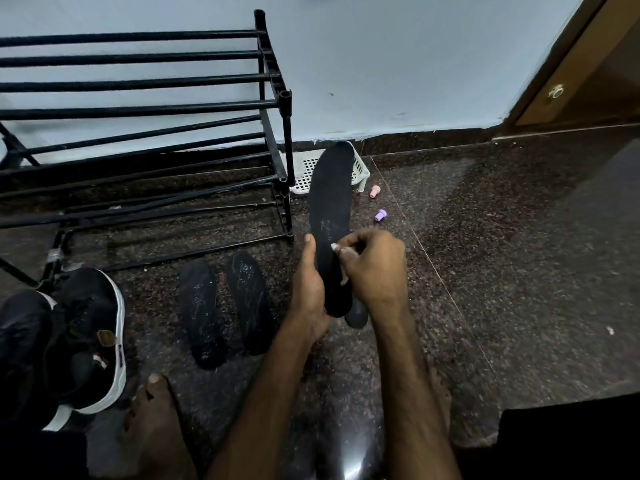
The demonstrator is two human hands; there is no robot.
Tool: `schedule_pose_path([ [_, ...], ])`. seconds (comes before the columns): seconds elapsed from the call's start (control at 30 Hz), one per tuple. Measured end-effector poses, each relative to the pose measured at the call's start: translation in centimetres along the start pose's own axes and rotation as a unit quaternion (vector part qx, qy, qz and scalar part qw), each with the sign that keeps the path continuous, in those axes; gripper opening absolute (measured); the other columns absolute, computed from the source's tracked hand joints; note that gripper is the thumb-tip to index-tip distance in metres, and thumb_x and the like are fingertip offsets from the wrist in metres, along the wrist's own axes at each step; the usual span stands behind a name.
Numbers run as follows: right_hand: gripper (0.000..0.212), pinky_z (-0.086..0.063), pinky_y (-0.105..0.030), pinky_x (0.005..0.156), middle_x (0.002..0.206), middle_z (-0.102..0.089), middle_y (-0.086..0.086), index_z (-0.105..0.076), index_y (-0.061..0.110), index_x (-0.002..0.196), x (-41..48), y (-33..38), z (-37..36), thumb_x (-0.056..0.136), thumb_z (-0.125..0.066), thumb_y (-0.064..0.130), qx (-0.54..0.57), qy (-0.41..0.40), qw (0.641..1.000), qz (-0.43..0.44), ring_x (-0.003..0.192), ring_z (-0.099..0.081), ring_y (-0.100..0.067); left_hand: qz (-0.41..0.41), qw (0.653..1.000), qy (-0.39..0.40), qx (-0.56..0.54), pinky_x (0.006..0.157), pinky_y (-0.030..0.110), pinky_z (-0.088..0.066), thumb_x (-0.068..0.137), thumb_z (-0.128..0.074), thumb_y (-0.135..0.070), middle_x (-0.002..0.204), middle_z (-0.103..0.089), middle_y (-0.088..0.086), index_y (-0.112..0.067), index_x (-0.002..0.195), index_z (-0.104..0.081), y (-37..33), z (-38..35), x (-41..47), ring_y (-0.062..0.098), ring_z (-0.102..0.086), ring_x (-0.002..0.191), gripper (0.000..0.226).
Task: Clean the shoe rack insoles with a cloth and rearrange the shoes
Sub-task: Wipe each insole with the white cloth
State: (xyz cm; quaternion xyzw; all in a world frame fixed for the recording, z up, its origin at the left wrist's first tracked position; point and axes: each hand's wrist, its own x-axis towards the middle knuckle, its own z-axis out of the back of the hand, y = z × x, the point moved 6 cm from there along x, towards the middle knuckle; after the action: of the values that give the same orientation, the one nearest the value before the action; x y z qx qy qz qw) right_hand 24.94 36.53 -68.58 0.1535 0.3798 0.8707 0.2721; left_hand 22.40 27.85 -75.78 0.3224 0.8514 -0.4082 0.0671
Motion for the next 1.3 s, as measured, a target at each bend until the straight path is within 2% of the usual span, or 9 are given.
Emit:
schedule_pose_path([
  [0.17, 0.005, -0.053, -0.032, 0.077, 0.088, -0.070, 0.000, -0.071, 0.016, 0.085, 0.9, -0.3, 1.1, 0.084, -0.067, 0.012, -0.046, -0.080, 0.995, 0.028, 0.081, -0.065, -0.018, 0.013, 1.000, 0.000, 0.021, 0.070, 0.025, -0.058, 0.105, -0.028, -0.047, 0.099, -0.075, 0.008, -0.010, 0.109, -0.070, 0.4, -0.1, 0.0, 0.016, -0.072, 0.087, 0.056],
  [0.33, 0.009, -0.053, -0.018, 0.065, 0.074, -0.071, 0.006, -0.072, 0.018, 0.075, 0.5, -0.9, 0.0, 0.080, -0.074, 0.012, -0.039, 0.116, 0.992, 0.016, 0.067, -0.065, -0.005, 0.039, 0.999, 0.005, 0.018, 0.062, 0.029, -0.058, 0.104, -0.031, -0.047, 0.099, -0.075, 0.008, -0.013, 0.108, -0.071, 0.6, 0.4, 0.0, 0.017, -0.073, 0.084, 0.053],
  [0.43, 0.008, -0.049, -0.012, 0.060, 0.076, -0.070, 0.004, -0.071, 0.019, 0.076, 0.9, -1.2, 1.3, 0.083, -0.072, 0.015, -0.043, 0.027, 0.999, -0.003, 0.064, -0.063, -0.006, 0.051, 0.997, 0.031, 0.052, 0.068, 0.034, -0.055, 0.102, -0.032, -0.053, 0.099, -0.074, 0.009, -0.015, 0.110, -0.072, 0.7, 0.4, 0.1, 0.022, -0.070, 0.084, 0.055],
  [0.53, 0.005, -0.055, -0.027, 0.074, 0.082, -0.072, 0.003, -0.072, 0.019, 0.080, 1.5, -1.4, 2.6, 0.084, -0.070, 0.016, -0.056, -0.060, 0.997, -0.013, 0.076, -0.067, -0.015, 0.065, 0.994, 0.043, 0.076, 0.059, 0.032, -0.056, 0.102, -0.033, -0.053, 0.091, -0.074, 0.009, -0.016, 0.105, -0.073, 1.1, 0.2, 0.2, 0.021, -0.071, 0.074, 0.055],
  [0.73, 0.008, -0.042, -0.003, 0.054, 0.068, -0.068, 0.008, -0.074, 0.017, 0.073, 0.5, -0.8, 1.0, 0.080, -0.078, 0.013, -0.064, 0.160, 0.985, 0.016, 0.055, -0.057, 0.007, 0.065, 0.996, 0.036, 0.052, 0.073, 0.035, -0.055, 0.101, -0.035, -0.054, 0.100, -0.074, 0.009, -0.011, 0.120, -0.068, 1.5, 0.6, 0.4, 0.022, -0.071, 0.087, 0.057],
  [0.9, 0.012, -0.056, -0.025, 0.064, 0.077, -0.069, 0.006, -0.068, 0.021, 0.073, 1.1, -2.0, 2.4, 0.084, -0.072, 0.020, -0.042, -0.039, 0.997, -0.045, 0.066, -0.067, -0.012, 0.067, 0.994, 0.050, 0.073, 0.069, 0.037, -0.052, 0.099, -0.037, -0.059, 0.097, -0.070, 0.011, -0.013, 0.118, -0.070, 1.2, 0.2, 0.3, 0.025, -0.065, 0.080, 0.059],
  [1.1, 0.009, -0.054, -0.019, 0.061, 0.071, -0.070, 0.005, -0.072, 0.018, 0.073, 0.3, -1.3, 1.0, 0.081, -0.077, 0.018, -0.029, 0.103, 0.994, -0.025, 0.065, -0.065, -0.004, 0.065, 0.995, 0.034, 0.063, 0.077, 0.036, -0.054, 0.101, -0.037, -0.053, 0.108, -0.073, 0.009, -0.015, 0.116, -0.072, 1.5, 0.4, 0.2, 0.021, -0.070, 0.093, 0.053],
  [1.2, 0.007, -0.054, -0.017, 0.057, 0.070, -0.069, 0.007, -0.073, 0.019, 0.077, 0.5, -1.7, 2.2, 0.083, -0.075, 0.021, -0.012, 0.001, 0.999, -0.047, 0.061, -0.065, -0.002, 0.059, 0.993, 0.037, 0.096, 0.069, 0.035, -0.054, 0.100, -0.037, -0.055, 0.101, -0.072, 0.012, -0.013, 0.117, -0.070, 1.2, 0.2, 0.0, 0.027, -0.066, 0.086, 0.056],
  [1.3, 0.005, -0.058, -0.028, 0.065, 0.077, -0.070, 0.005, -0.072, 0.020, 0.080, 1.0, -1.8, 3.0, 0.085, -0.072, 0.020, -0.029, -0.091, 0.995, -0.037, 0.071, -0.067, -0.011, 0.046, 0.991, 0.037, 0.120, 0.078, 0.045, -0.048, 0.098, -0.041, -0.058, 0.111, -0.065, 0.022, -0.012, 0.115, -0.071, 1.1, 0.2, 0.1, 0.036, -0.059, 0.094, 0.057],
])
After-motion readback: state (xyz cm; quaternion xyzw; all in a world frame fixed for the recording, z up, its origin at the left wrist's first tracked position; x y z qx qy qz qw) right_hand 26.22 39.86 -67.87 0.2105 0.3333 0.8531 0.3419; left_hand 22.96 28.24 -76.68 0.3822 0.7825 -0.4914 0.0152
